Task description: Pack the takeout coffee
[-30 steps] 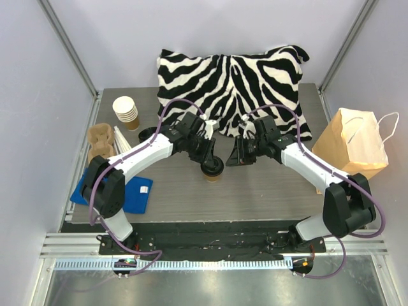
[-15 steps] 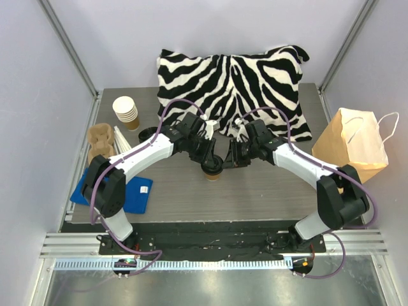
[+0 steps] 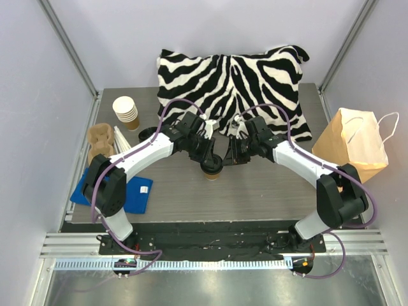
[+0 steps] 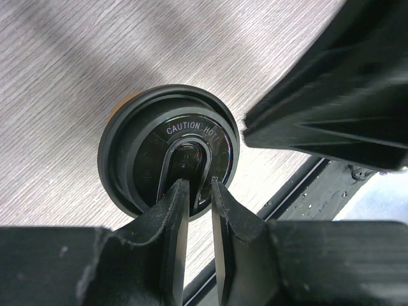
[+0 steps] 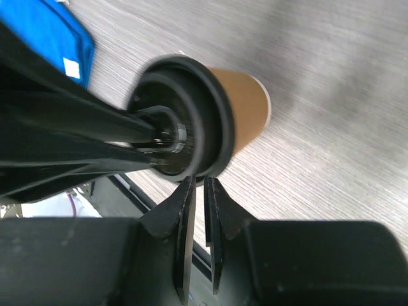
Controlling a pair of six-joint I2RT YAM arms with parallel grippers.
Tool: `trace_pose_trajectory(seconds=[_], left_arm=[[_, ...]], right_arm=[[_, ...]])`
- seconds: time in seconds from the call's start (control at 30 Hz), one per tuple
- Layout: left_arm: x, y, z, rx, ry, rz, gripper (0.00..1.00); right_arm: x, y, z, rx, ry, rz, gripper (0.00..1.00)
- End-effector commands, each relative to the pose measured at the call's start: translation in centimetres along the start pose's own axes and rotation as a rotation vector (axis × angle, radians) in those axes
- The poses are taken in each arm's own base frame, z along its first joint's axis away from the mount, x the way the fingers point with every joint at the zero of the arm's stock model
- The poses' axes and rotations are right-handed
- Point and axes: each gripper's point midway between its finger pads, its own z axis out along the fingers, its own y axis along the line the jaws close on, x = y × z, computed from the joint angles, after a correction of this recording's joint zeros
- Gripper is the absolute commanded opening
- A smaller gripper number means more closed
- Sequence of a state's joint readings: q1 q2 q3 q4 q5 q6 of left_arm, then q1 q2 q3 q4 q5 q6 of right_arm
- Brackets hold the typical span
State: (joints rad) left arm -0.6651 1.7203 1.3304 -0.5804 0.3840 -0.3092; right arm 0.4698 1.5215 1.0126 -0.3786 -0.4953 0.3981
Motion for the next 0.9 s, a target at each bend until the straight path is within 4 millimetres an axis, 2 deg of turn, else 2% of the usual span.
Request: trace_pose_trajectory(seconds=[0.0, 0.1, 0.2, 0.47, 0.57, 0.67, 0.87], left_arm=[[1.3, 1.6, 0.8, -0.053, 0.055, -0.016, 0.25], [1.3, 1.6, 0.8, -0.051, 0.054, -0.014, 0.25], [1.2, 1.5, 0.8, -0.048, 0.053, -0.012, 0.25], [1.7, 1.9, 1.0, -0.051, 0.068, -0.014, 0.25], [2.0, 2.2, 1.0, -0.059, 0.077, -0.017, 0.24], [2.0, 2.5, 1.1, -0.062, 0.083, -0.02, 0.24], [1.3, 1.9, 1.0, -0.038, 0.067, -0.02, 0.24]], right_arm=[[-4.5, 4.1, -3.4, -0.07, -0.15, -0.108, 0.2], [-4.8, 3.8, -3.4, -0.052, -0.161, -0.105, 0.2], [-4.4, 2.6, -2.5, -0.019, -0.149, -0.094, 0.2], [-0.8, -2.6, 2.0, 0.076, -0.049, -0.033, 0.2], [0.3, -3.4, 2.2, 0.101, -0.016, -0.032, 0.19], [-0.4, -3.2, 1.4, 0.109, -0.031, -0.048, 0.19], [-4.3, 0.8, -1.5, 0.026, -0.126, -0.117, 0.2]])
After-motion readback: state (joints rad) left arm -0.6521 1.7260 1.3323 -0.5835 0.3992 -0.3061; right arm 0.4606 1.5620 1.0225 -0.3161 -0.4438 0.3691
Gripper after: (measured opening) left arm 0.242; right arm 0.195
